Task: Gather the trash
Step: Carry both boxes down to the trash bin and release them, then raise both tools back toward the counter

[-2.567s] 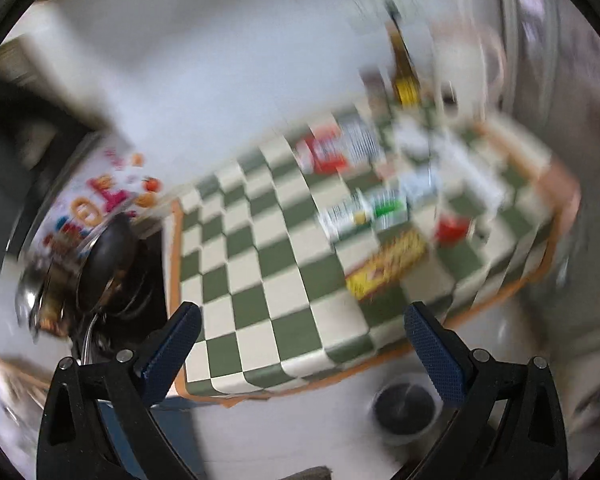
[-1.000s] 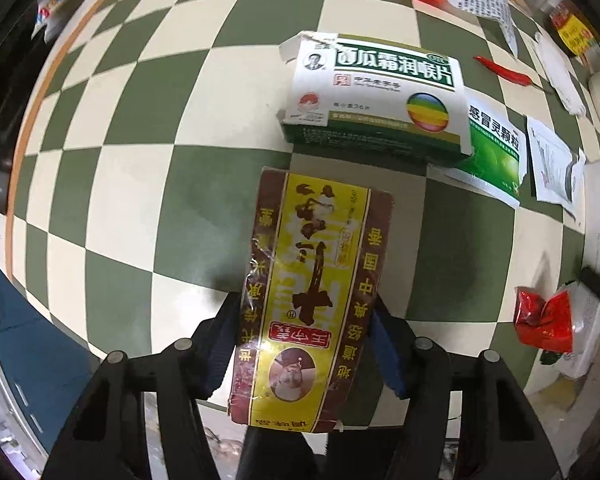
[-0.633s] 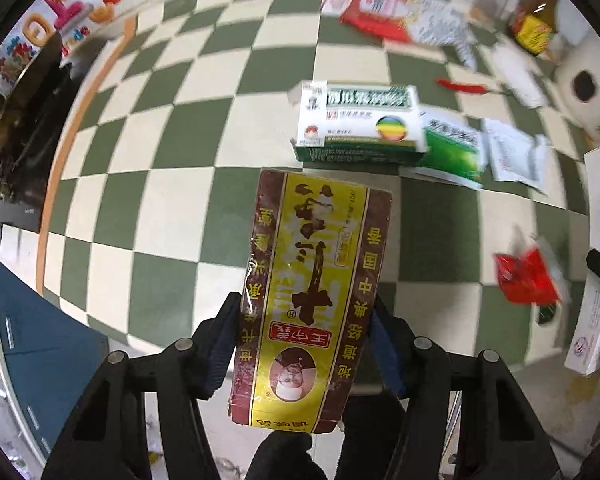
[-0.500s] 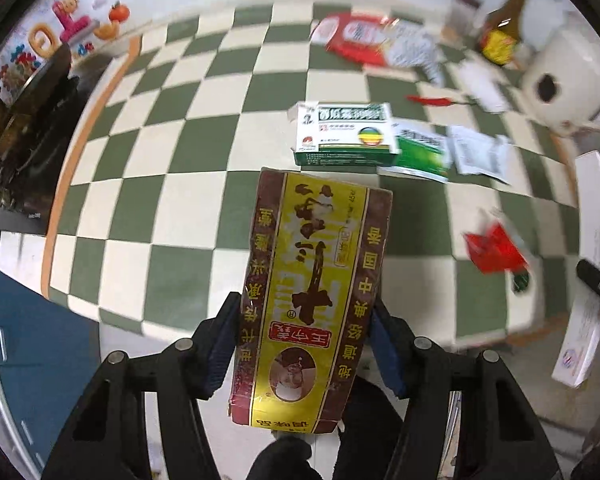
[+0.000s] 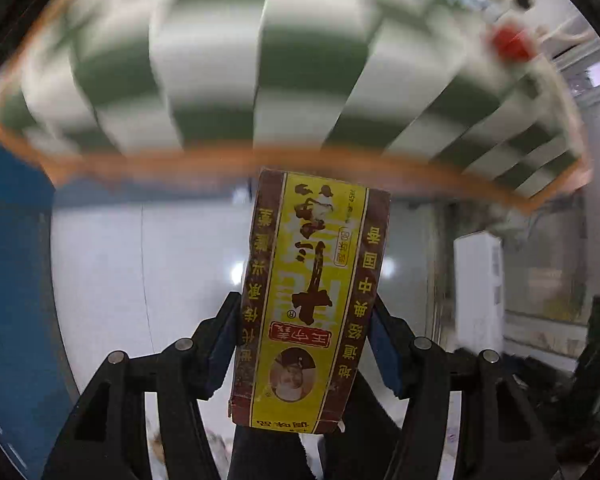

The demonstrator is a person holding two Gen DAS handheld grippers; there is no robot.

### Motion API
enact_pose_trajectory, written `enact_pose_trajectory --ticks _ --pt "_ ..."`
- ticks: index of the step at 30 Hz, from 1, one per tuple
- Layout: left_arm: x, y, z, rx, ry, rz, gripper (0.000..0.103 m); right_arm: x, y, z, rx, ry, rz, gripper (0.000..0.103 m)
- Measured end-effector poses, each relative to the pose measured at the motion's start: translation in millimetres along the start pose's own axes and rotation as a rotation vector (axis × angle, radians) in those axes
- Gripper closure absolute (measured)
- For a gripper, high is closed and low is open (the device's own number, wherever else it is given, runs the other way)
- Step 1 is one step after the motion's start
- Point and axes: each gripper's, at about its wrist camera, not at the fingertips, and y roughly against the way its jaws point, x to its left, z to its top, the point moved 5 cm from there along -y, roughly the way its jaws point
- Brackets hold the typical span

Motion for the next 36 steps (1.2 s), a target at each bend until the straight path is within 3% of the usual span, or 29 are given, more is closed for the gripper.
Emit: enact_pose_trajectory --ticks 4,10,13,16,17,19,20,22,25,27,28,32,36 --pt "24.0 -108.4 -15.1 0.132 0.053 -0.017 0.046 -10.6 -105.2 -41.4 0.139 -0.003 -0.009 0.055" --pt "48.5 -288.7 -31.3 0.365 0.159 -0.14 0.045 -36.6 -271.3 -63.2 0.266 -0.005 0.014 0.055" --pt "53.3 -355.6 -39.9 0.419 0.131 -0.133 0.045 -49.9 -344.7 -66.7 0.306 -0.018 0.016 0.055" --pt "54.7 -395.3 -45.3 0.427 0.096 -0.11 0.042 -57.7 -399.5 -66.4 0.33 -0.005 0.013 0.055" --pt "55.0 -402.1 -48.5 0.423 0.092 -0.103 0.038 -59.0 -412.5 -65.2 0.337 -0.001 0.014 0.055" --pt "56.3 -411.3 -53.8 0.403 0.099 -0.092 0.011 -62.6 -435.7 -62.8 0.356 -0.004 0.02 0.054" --pt "58.1 -411.7 -54.3 0.39 0.103 -0.077 0.007 -64.6 -442.8 -60.5 0.362 -0.004 0.019 0.054" --pt "64.9 -407.1 -56.7 0.342 0.102 0.001 0.006 -69.5 -452.0 -56.8 0.363 -0.003 0.002 0.038" --pt "76.2 -386.6 -58.0 0.273 0.074 0.107 0.006 -73.5 -442.9 -49.6 0.335 0.018 -0.033 0.027" --pt "84.0 -368.8 -61.1 0.232 0.067 0.164 0.005 -74.9 -433.6 -47.2 0.311 0.028 -0.053 0.006" --pt "83.8 -361.6 -61.6 0.217 0.064 0.182 0.005 -82.3 -425.8 -39.9 0.297 0.031 -0.067 0.001" --pt "85.4 -325.5 -68.6 0.179 0.076 0.229 0.005 -94.1 -396.6 -25.0 0.218 0.068 -0.142 0.0" --pt "87.4 -289.7 -70.0 0.137 0.078 0.218 0.005 -84.0 -368.0 -22.5 0.169 0.091 -0.189 0.0"
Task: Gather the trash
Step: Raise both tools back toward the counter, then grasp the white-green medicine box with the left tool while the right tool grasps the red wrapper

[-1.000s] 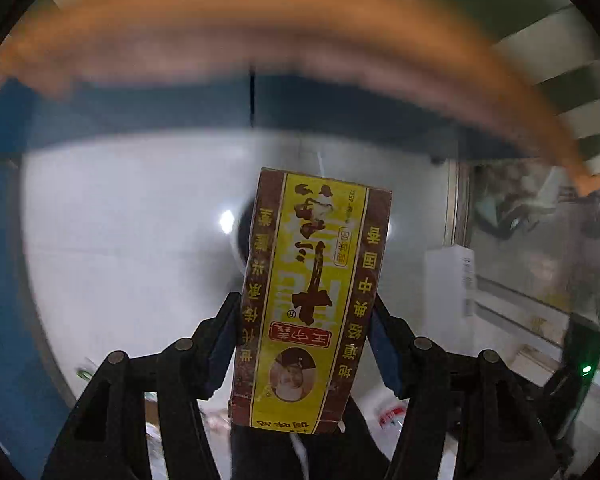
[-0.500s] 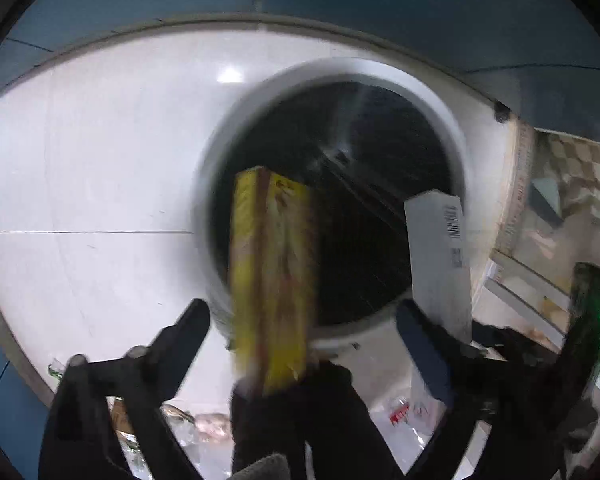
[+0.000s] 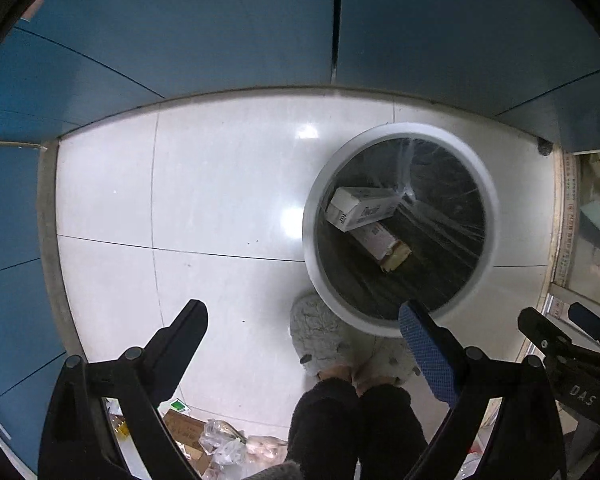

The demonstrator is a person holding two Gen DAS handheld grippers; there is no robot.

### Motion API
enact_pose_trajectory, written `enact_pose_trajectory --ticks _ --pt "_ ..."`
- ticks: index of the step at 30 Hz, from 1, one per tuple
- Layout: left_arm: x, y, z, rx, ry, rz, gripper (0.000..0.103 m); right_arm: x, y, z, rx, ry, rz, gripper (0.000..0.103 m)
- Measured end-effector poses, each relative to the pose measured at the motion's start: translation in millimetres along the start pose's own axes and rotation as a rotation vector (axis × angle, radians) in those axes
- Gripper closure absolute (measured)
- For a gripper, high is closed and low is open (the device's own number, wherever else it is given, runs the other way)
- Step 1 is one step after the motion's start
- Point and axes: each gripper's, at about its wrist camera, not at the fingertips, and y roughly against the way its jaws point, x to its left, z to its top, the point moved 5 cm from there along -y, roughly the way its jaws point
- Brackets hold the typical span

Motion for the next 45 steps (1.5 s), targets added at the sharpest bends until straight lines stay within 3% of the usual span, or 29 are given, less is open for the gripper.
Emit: enact_pose_trajectory --ticks 6,9,16,23,28,32,36,39,43,45 --pt "-8.2 66.3 -16.9 -0.063 -0.005 -0.024 0.005 11.8 58.3 -4.6 -0.061 0.036 -0.042 0.0" --pt "-5.5 106.3 -27.7 -0.11 -0.001 -0.048 0.005 17.3 105.3 -13.2 -0.087 0.046 -0.037 0.0" --pt "5.1 191.6 -58.4 -0.129 0.008 -0.07 0.005 26.7 226.5 -44.6 -0.158 0.079 -0.052 0.0" --pt "10.2 262.8 -86.4 -0.141 -0.028 -0.071 0.005 34.0 327.4 -83.4 -0.183 0.071 -0.031 0.0" --pt "18.2 317.8 -91.7 -0.191 -0.024 -0.124 0.005 45.2 396.2 -107.0 -0.197 0.059 0.02 0.0" --pt "17.2 370.9 -73.6 -0.317 -0.052 -0.125 0.0 49.4 445.6 -107.5 -0.254 0.032 0.085 0.0" --pt "4.2 427.0 -32.0 -0.467 -0.098 -0.069 0.0 43.8 497.5 -84.8 -0.347 -0.02 0.153 0.0" --pt "-7.5 464.3 7.1 -0.55 -0.129 0.007 0.0 30.6 529.3 -46.8 -0.401 -0.059 0.18 0.0" --pt "-20.5 494.8 73.8 -0.556 -0.077 -0.014 0.0 6.5 561.9 18.5 -0.477 -0.071 0.155 0.0" --pt "-31.0 500.2 106.9 -0.567 -0.058 0.026 0.0 -7.9 573.0 59.4 -0.504 -0.064 0.151 0.001"
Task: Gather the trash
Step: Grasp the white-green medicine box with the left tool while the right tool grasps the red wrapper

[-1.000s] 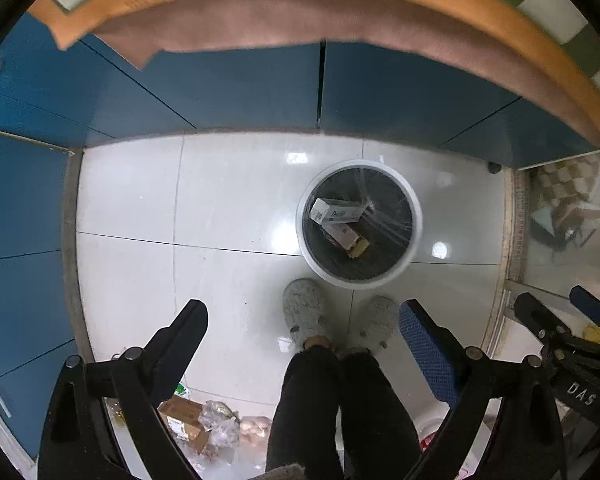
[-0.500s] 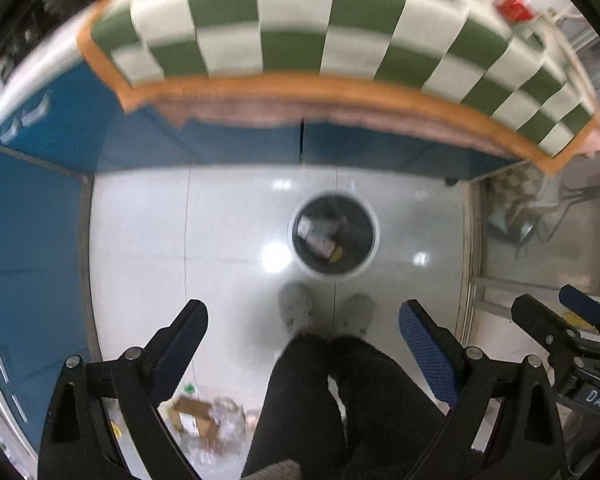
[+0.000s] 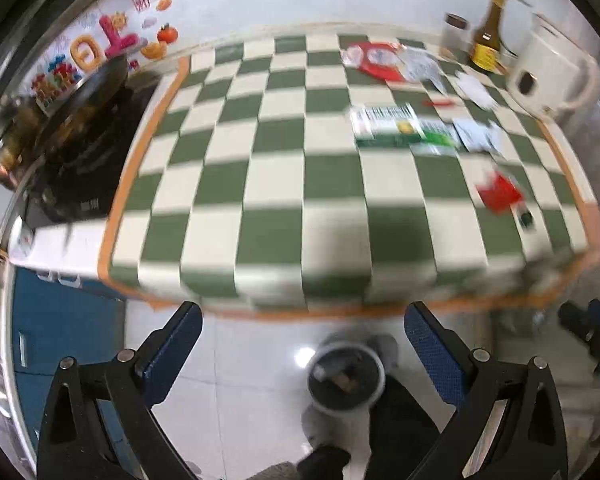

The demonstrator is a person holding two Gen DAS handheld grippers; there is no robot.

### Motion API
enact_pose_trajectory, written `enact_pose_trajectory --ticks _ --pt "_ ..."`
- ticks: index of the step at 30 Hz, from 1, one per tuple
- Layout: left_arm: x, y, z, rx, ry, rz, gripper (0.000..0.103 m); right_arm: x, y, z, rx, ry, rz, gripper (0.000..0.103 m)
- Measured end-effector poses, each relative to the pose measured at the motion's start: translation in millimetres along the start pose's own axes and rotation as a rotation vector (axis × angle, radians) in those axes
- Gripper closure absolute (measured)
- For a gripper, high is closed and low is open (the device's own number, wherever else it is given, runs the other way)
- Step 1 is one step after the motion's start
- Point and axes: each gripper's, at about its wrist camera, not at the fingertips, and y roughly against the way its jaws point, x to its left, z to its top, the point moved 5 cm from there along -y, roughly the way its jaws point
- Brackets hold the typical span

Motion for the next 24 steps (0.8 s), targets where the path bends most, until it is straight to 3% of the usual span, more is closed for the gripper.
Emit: enact_pose_trajectory --ticks 1,3,7,11,14,15,20,23,24 --pt "-6.4 -9.0 16.0 -0.001 -0.009 0.03 0.0 -6.7 -8.1 26.3 -0.01 0.009 0.001 0.002" --pt "-22.2 -25.3 39.5 0.008 -0.056 0.062 0.0 -18.1 -29.3 67.3 -0.005 0.018 -0.014 0.014" --pt "-58.1 -70.0 85.9 0.046 -0.268 0.133 0.0 -25.7 -89.5 138.3 0.069 0.087 0.01 0.022" --pt "-85.9 -113.1 120.0 0.088 -0.474 0.152 0.0 -17.9 -143.5 161.0 0.188 0.179 0.05 0.04" --pt "-110.5 -134.6 136.4 0.095 -0.653 0.139 0.0 -10.8 -173.3 164.8 0.271 0.233 0.081 0.073" --pt "-117.0 -138.7 140.1 0.098 -0.699 0.135 0.0 -9.7 -177.4 167.2 0.27 0.239 0.095 0.077" --pt "-156.7 -168.0 151.4 0.131 -0.992 0.098 0.0 -27.1 -172.3 193.7 0.221 0.144 0.139 0.081" --pt "-166.5 -186.7 149.9 0.198 -1.072 0.068 0.0 -43.0 -168.2 211.6 0.202 0.091 0.145 0.081" --pt "-169.3 -185.1 152.1 0.187 -1.07 0.034 0.001 -49.0 -168.3 217.1 0.199 0.079 0.14 0.081"
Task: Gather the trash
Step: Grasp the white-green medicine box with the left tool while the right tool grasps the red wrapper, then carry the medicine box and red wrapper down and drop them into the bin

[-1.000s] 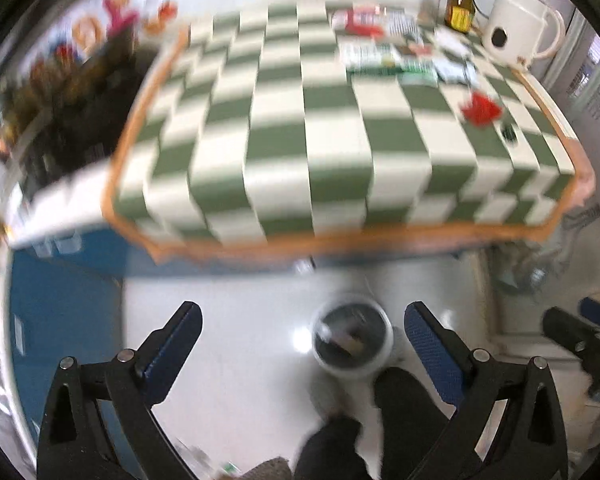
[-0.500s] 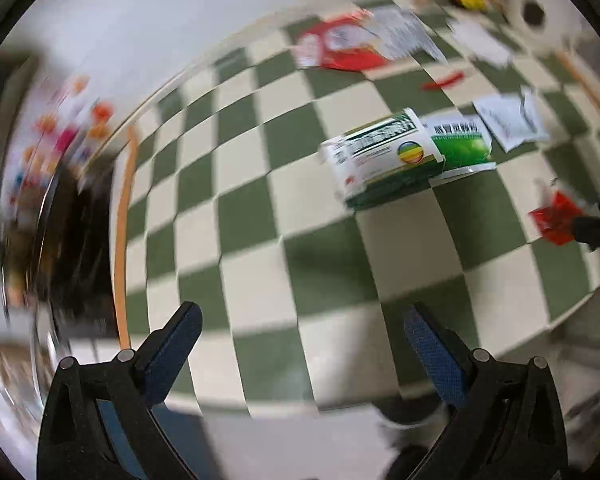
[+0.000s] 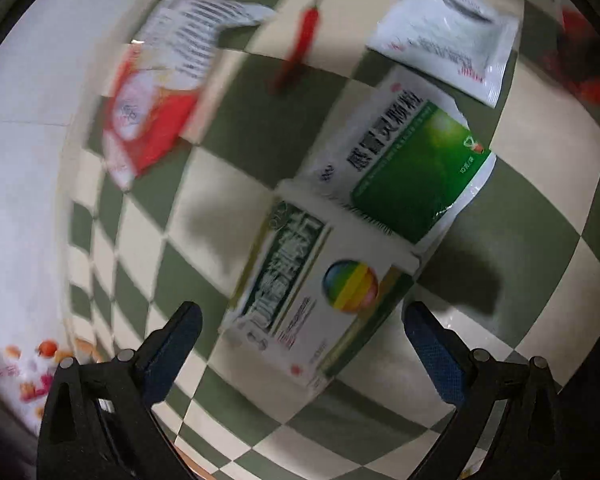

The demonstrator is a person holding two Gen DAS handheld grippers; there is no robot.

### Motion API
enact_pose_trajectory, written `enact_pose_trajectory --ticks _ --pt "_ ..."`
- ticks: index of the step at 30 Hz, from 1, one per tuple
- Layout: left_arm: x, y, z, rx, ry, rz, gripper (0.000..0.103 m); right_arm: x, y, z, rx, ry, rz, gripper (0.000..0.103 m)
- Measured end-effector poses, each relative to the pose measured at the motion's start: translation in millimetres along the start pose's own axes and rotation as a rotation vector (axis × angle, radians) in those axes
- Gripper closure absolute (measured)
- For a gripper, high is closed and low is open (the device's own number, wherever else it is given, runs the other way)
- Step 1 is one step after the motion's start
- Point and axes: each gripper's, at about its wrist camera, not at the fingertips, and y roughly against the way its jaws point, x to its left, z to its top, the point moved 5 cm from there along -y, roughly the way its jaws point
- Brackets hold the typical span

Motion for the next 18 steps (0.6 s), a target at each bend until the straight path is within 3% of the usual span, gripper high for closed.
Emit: enact_pose_trajectory --ticks 3,4,5,12,15,18 --pt "7.5 -1.3 5.3 -0.002 0.046 -0.072 0.006 -13.6 2.0 10.1 -0.004 -0.023 -0.009 0.081" --pt "8.5 0.6 5.9 -0.009 0.068 -0.115 0.02 -17.0 1.9 12.1 -0.004 -0.033 -0.009 0.081" --pt "9.0 2.2 5.1 0.005 0.086 -0.162 0.02 -19.5 2.0 13.3 -0.005 -0.042 -0.008 0.081" --pt "11.1 14.8 -8.1 -0.009 0.289 -0.168 0.024 -24.4 2.0 17.1 -0.008 -0.068 -0.005 0.081" --pt "17.3 21.5 -26.4 0.028 0.485 -0.177 0.024 -20.0 5.8 12.1 -0.009 -0.062 0.006 0.081" --pt "26.2 22.1 -57.6 0.087 0.772 -0.309 0.025 -11.7 9.0 8.4 -0.012 -0.049 0.021 0.082"
